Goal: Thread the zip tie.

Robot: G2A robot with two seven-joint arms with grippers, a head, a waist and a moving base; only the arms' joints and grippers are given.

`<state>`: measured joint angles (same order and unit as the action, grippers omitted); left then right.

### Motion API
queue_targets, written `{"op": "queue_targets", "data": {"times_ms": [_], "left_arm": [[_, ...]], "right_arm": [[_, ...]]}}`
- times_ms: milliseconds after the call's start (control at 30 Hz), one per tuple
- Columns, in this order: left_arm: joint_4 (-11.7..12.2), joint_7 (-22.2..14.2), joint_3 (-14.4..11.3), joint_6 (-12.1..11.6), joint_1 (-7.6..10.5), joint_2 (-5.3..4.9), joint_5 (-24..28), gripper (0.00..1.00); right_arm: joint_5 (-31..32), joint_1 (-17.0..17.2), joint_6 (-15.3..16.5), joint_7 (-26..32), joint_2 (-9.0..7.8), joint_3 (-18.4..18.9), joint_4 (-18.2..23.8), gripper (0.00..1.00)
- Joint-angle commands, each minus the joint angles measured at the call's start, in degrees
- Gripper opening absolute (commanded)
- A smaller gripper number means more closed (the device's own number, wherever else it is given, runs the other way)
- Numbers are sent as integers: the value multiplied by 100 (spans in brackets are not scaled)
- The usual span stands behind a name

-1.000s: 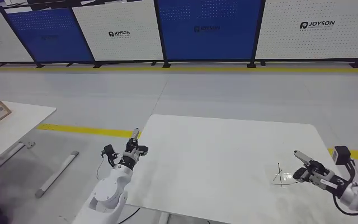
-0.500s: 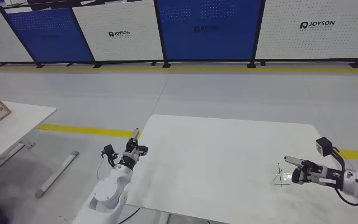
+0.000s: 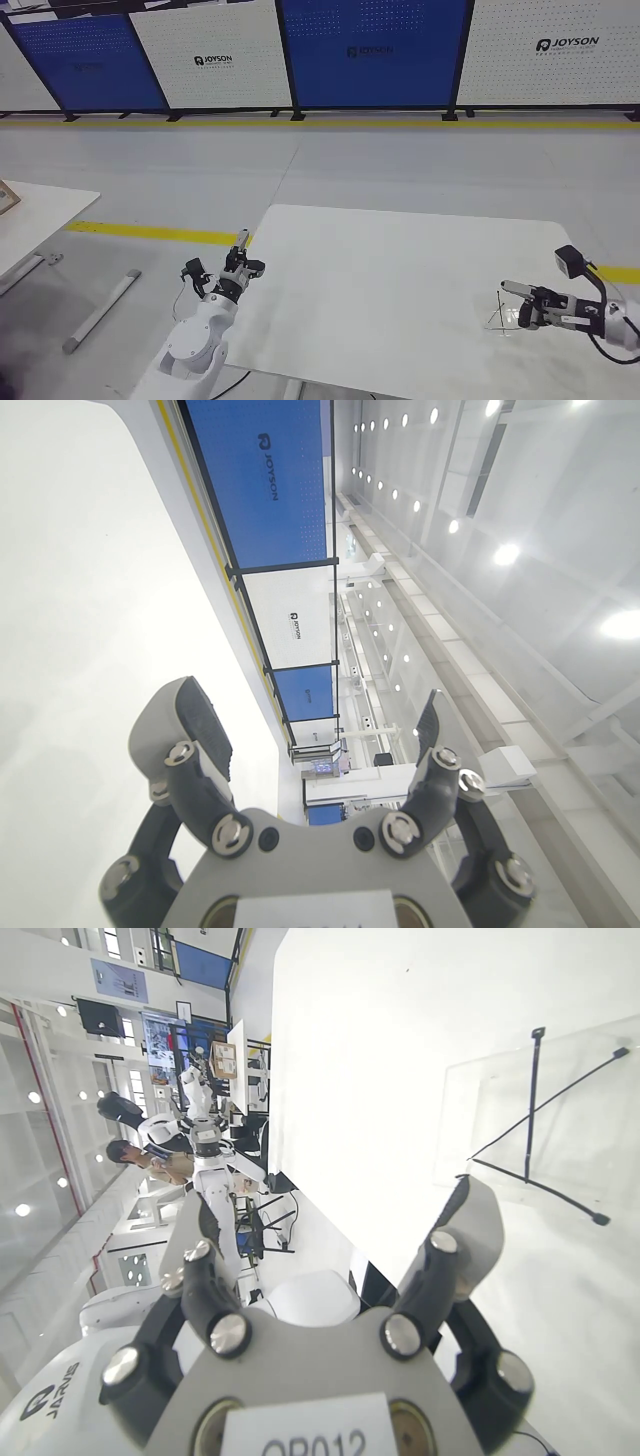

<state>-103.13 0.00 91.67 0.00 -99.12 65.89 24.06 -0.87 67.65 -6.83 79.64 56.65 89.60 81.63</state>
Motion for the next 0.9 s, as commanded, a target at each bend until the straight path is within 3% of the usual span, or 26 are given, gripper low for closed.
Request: {"op": "queue_targets", "data": {"times_ms": [0,233,300,433,633,867], "left_arm": [[0,0,0,0,0,0,0,100],[0,0,0,0,0,0,0,100],[0,0,0,0,0,0,0,100],[0,0,0,0,0,0,0,100],[0,0,0,0,0,0,0,100],[0,0,0,0,0,0,0,100]], "right_arm": [[0,0,0,0,0,0,0,100],[0,0,0,0,0,0,0,100],[22,29,303,0,-22,-111,124,100],[-169,11,648,0,-241,-435,125,100],[-313,-224,759,0,-680,-1155,103,100],[-316,-253,722,0,-700,-1160,72,100]]}}
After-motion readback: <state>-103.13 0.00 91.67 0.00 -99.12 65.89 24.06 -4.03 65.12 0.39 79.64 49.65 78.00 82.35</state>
